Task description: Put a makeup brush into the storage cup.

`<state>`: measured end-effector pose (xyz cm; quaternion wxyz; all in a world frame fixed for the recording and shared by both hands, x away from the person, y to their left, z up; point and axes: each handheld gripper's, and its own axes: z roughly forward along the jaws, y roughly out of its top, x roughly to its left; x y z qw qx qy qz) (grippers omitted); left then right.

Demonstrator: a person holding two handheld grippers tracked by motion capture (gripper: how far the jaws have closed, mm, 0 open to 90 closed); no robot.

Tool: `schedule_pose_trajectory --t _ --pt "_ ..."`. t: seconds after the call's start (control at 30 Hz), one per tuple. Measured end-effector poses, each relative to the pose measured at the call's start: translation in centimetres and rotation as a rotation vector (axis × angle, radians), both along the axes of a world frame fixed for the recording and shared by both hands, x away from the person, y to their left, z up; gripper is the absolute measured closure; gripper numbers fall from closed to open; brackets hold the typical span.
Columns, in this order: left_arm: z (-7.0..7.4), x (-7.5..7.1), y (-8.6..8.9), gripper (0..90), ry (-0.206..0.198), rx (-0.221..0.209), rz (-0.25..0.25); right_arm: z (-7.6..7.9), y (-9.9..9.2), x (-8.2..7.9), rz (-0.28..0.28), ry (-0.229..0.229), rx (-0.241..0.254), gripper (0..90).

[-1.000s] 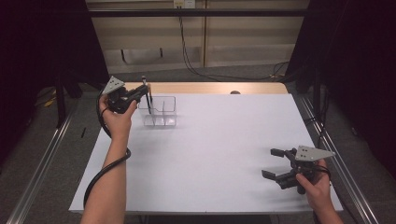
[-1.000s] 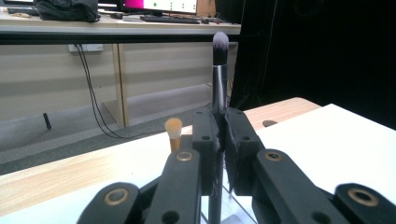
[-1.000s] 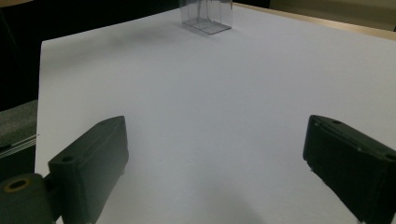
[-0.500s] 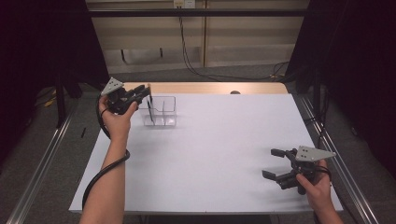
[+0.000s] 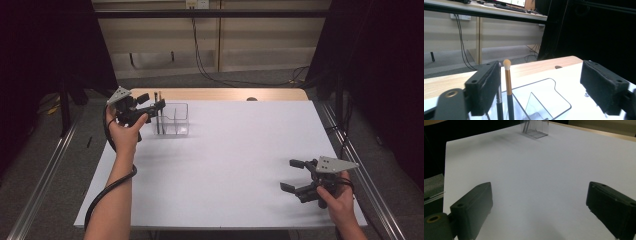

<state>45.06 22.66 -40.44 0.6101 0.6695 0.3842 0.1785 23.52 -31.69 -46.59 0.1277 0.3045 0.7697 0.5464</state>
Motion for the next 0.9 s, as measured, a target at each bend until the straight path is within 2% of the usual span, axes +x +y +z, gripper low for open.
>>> schedule_pose_trajectory --t 0.23,0.33,0.73,0.9 --pt "-0.1 -0.3 -0.2 7.4 -0.002 -0.010 -0.003 0.0 0.1 0.1 0.002 -0.001 -0.003 6.6" --pt "-0.1 -0.5 -0.2 4.1 -0.012 0.007 -0.018 0.0 0.2 0.1 0.004 0.000 -0.004 6.5" --pt "-0.7 -1.4 -0.1 1.0 -0.014 0.030 -0.063 0.0 0.3 0.1 0.006 0.001 -0.006 6.6" --pt "-0.9 -1.8 -0.1 0.7 -0.014 0.020 -0.077 0.0 0.3 0.1 0.007 -0.002 -0.006 6.5"
